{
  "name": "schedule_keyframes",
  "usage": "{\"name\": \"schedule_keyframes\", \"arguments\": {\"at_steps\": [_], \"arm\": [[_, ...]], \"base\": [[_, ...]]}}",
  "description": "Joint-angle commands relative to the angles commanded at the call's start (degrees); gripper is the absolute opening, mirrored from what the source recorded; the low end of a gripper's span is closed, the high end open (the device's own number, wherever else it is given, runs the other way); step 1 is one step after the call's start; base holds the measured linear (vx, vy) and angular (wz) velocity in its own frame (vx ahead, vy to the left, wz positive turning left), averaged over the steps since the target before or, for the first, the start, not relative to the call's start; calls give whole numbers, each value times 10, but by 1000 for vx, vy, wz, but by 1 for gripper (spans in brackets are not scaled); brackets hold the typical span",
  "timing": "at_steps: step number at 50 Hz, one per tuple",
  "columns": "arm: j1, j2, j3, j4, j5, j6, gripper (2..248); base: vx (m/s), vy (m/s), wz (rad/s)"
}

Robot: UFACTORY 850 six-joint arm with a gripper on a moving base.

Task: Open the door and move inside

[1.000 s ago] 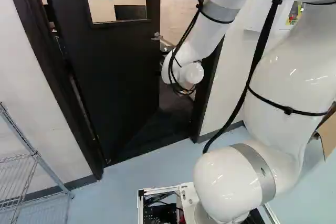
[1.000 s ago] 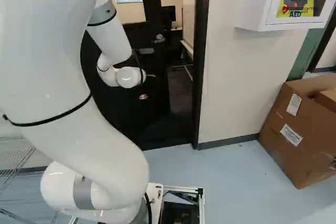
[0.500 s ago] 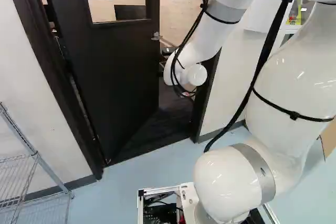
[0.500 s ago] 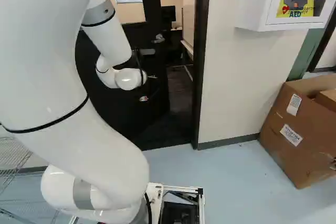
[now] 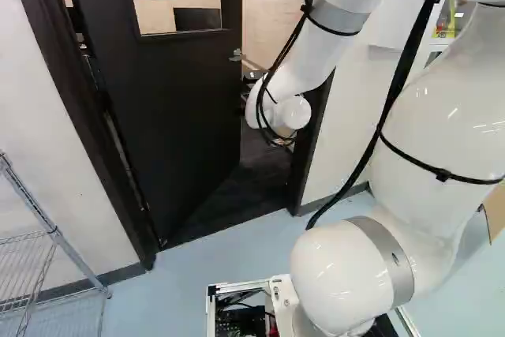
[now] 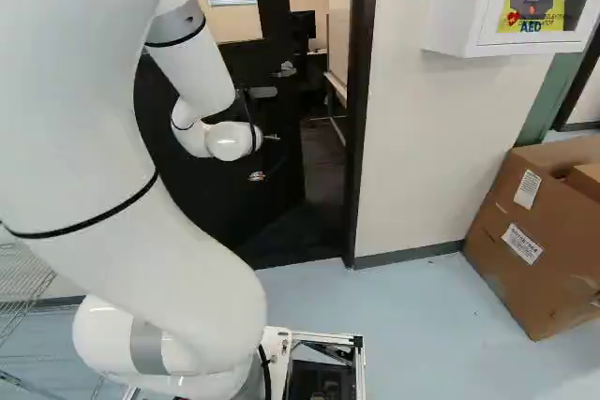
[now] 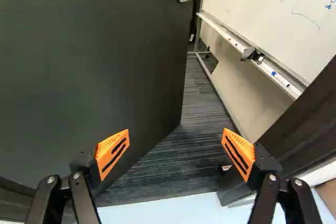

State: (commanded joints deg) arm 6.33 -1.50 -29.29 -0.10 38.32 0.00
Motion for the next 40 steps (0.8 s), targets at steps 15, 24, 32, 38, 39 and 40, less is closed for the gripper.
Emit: {"name": "schedule_keyframes", "arguments": {"at_steps": [15, 24, 32, 38, 39, 40], "arm": [[0, 0, 0, 0, 0, 0, 247], [0, 0, 0, 0, 0, 0, 247], [0, 0, 0, 0, 0, 0, 247], [0, 0, 0, 0, 0, 0, 247], [0, 0, 0, 0, 0, 0, 247], [0, 0, 0, 0, 0, 0, 247]], "base": [[69, 31, -11], [34, 36, 72], [49, 56, 129], [47, 59, 141], [52, 59, 147], [53, 60, 143]]}}
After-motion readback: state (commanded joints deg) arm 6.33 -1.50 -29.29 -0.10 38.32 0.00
